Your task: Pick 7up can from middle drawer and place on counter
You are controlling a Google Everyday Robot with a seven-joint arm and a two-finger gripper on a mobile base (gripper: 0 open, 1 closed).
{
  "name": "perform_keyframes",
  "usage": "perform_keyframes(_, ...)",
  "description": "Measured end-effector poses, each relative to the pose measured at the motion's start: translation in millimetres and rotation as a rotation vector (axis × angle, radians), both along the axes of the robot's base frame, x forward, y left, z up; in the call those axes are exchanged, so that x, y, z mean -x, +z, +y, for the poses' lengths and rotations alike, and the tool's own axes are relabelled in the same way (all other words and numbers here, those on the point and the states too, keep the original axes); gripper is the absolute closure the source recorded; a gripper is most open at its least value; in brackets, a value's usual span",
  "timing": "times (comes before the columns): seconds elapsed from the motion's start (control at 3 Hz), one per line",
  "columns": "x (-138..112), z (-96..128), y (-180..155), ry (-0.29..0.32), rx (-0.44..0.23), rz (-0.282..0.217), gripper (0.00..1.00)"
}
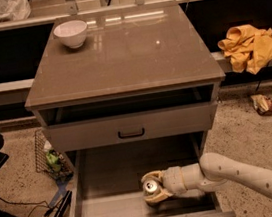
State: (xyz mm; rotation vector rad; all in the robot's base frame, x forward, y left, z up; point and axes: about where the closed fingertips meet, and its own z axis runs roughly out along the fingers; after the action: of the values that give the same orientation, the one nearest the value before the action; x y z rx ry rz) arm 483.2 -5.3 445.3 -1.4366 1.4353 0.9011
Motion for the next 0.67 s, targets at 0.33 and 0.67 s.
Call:
perform_keyframes(0.33,18.0,-8.3,78.4,-0.019,-0.028,-0.026,1.0)
perform_keyframes(0.67,34.3,-24.2,183.9,-0.059,-0.075,-0.041,1.0)
